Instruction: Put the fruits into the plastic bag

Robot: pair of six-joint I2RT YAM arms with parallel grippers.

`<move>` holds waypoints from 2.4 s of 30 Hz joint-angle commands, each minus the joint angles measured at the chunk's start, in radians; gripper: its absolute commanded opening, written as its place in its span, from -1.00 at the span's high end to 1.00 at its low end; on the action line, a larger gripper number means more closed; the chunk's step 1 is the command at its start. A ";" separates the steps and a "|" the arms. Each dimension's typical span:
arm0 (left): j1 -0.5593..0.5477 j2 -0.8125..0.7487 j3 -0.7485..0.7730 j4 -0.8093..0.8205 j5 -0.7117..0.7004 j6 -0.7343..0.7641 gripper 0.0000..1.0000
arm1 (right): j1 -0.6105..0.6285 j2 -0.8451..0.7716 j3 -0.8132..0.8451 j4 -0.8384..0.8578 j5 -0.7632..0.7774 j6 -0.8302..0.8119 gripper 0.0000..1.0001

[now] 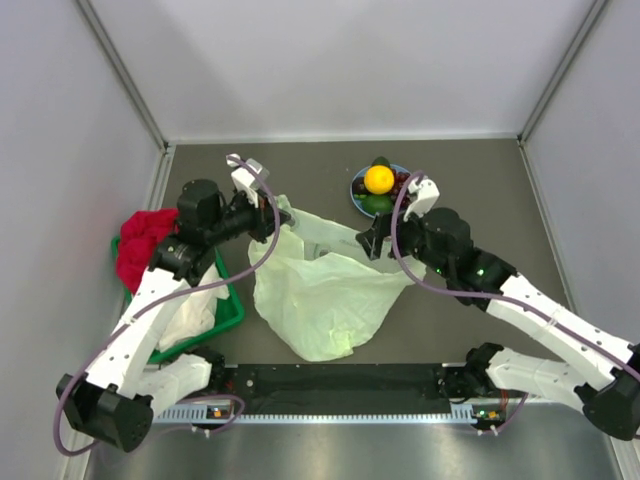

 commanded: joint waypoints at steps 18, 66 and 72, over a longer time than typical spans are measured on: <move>0.003 -0.107 -0.045 0.024 -0.468 0.032 1.00 | -0.177 0.231 0.340 -0.140 0.114 -0.160 -0.89; 0.003 -0.148 -0.079 0.058 -0.502 0.027 1.00 | -0.328 1.116 0.991 -0.250 0.158 -0.341 -0.93; 0.003 -0.147 -0.078 0.055 -0.494 0.027 1.00 | -0.328 1.147 1.007 -0.250 0.169 -0.347 -0.93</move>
